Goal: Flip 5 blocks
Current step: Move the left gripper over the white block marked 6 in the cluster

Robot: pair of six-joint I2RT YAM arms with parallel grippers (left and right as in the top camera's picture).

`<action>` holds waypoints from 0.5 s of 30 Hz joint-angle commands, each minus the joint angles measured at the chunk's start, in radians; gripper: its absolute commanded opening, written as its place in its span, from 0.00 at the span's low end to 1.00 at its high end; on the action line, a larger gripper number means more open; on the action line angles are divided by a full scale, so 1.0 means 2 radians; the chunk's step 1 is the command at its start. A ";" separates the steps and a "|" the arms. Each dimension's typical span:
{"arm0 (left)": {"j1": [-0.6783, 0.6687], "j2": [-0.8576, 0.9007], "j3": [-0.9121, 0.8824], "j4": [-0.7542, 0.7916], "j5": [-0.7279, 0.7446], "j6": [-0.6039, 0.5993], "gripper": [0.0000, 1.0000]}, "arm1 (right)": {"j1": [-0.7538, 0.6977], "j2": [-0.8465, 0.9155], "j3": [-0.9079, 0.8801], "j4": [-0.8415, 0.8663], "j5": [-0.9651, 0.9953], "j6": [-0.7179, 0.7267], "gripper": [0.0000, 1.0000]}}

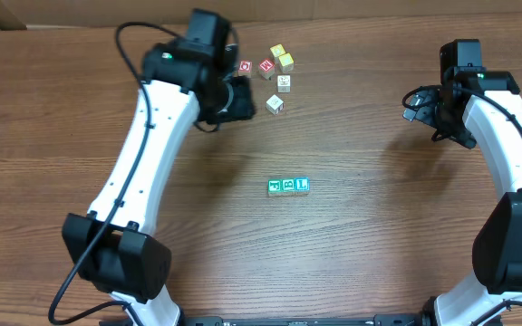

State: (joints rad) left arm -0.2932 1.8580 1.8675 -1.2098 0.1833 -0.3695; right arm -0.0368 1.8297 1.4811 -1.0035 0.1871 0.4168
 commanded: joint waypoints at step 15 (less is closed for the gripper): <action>-0.056 0.151 0.010 0.202 -0.105 0.159 0.79 | 0.001 -0.008 0.006 0.003 0.001 -0.003 1.00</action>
State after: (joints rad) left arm -0.4065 2.1059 1.8725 -0.8494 -0.0017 -0.1757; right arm -0.0368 1.8297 1.4811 -1.0031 0.1875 0.4175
